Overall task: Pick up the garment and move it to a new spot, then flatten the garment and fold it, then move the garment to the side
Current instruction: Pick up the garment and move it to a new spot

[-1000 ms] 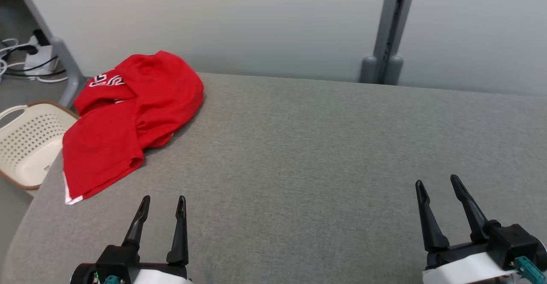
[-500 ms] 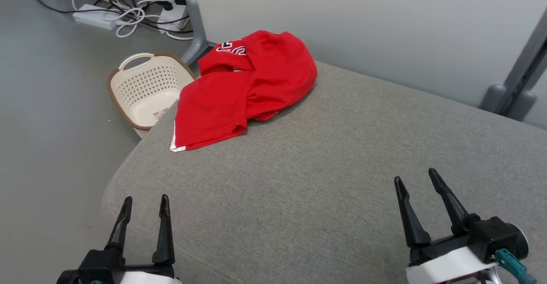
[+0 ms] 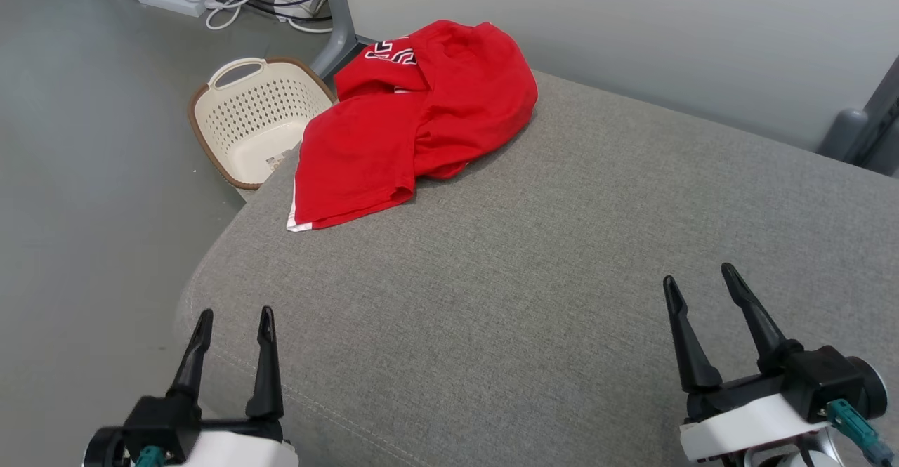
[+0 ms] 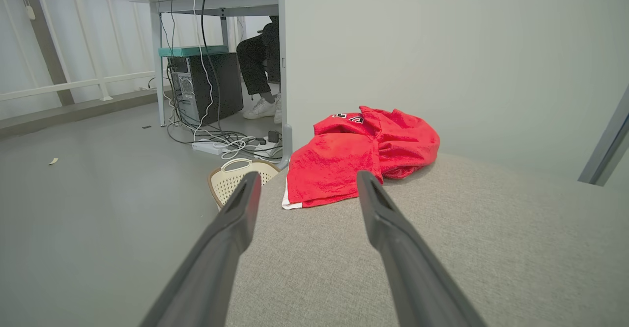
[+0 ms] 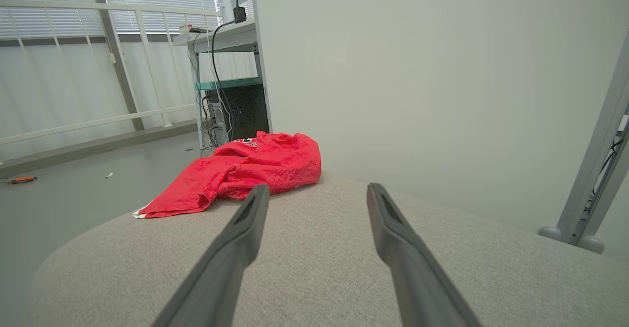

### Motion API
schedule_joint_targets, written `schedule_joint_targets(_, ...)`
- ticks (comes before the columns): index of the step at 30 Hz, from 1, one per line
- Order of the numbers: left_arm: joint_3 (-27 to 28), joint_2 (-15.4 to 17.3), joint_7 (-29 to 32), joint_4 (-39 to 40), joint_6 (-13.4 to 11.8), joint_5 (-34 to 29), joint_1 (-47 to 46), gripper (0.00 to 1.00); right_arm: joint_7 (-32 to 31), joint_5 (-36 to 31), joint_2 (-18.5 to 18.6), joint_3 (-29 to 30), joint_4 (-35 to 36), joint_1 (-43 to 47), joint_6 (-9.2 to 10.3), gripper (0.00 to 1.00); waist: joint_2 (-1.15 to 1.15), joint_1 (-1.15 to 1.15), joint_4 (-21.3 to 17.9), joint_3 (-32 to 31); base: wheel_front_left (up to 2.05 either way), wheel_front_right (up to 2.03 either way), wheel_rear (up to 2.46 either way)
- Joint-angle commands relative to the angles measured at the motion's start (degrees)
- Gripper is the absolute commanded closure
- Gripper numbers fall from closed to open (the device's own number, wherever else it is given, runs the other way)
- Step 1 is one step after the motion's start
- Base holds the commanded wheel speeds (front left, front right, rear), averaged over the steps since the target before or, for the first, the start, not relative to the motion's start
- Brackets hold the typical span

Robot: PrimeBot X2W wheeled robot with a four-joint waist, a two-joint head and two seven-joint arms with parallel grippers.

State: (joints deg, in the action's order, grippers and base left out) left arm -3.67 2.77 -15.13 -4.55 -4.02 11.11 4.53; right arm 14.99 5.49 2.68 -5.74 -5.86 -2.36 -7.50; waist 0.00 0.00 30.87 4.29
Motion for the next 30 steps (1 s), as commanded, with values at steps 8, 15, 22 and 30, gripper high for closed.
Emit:
schedule_joint_targets(8, 2.92, 4.18, -0.03, -1.74, 4.51, -3.03, -15.53, 0.0, 0.3, -4.98, 0.42, 2.89, 2.88, -2.96, 0.01, 0.0, 0.0, 0.0, -3.05, 7.4, 0.0, 0.0, 0.0)
schedule_joint_targets(15, 2.27, 9.32, 0.4, -9.7, 8.44, -3.35, -33.49, 0.0, 0.3, -9.1, 0.43, 3.24, 4.57, -7.06, 0.01, 0.0, 0.0, 0.0, -6.63, 14.35, 0.0, 0.0, 0.0)
schedule_joint_targets(22, -2.27, 12.45, 8.02, -24.95, 11.01, -1.14, -50.45, 0.0, 0.3, -12.74, 0.4, 3.12, 5.59, -9.44, 0.01, 0.0, 0.0, 0.0, -10.79, 20.58, 0.0, 0.0, 0.0)
schedule_joint_targets(30, -6.87, 13.58, 13.96, -42.74, 11.43, 1.68, -57.47, 0.0, 0.3, -14.07, 0.39, 4.03, 7.52, -10.02, 0.01, 0.0, 0.0, 0.0, -14.33, 24.77, 0.0, 0.0, 0.0)
